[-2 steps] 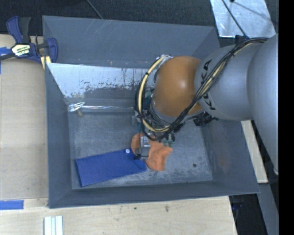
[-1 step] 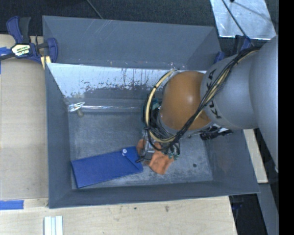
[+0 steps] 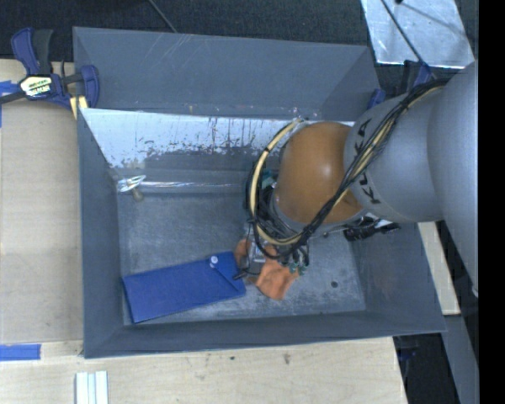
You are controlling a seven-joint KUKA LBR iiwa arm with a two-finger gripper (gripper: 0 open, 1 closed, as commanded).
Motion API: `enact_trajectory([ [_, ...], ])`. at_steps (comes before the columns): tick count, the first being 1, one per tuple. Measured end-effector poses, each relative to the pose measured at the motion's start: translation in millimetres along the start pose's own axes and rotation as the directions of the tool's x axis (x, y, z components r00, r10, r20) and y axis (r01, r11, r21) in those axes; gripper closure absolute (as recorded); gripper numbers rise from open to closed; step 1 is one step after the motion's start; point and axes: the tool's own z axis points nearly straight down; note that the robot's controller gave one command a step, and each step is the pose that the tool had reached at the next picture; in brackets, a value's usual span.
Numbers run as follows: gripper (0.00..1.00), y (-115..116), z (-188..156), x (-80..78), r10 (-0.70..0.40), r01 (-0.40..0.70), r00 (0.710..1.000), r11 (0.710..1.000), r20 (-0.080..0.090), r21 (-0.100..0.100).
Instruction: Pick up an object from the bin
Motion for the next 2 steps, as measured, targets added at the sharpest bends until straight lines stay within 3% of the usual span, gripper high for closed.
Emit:
enact_trajectory([
  [1, 1.00, -4, -21, 5.0, -0.005, 0.005, 1.000, 1.000, -0.005, 0.001],
  [2, 1.00, 1, -30, -21.8, -0.004, 0.004, 1.000, 1.000, -0.004, 0.002],
])
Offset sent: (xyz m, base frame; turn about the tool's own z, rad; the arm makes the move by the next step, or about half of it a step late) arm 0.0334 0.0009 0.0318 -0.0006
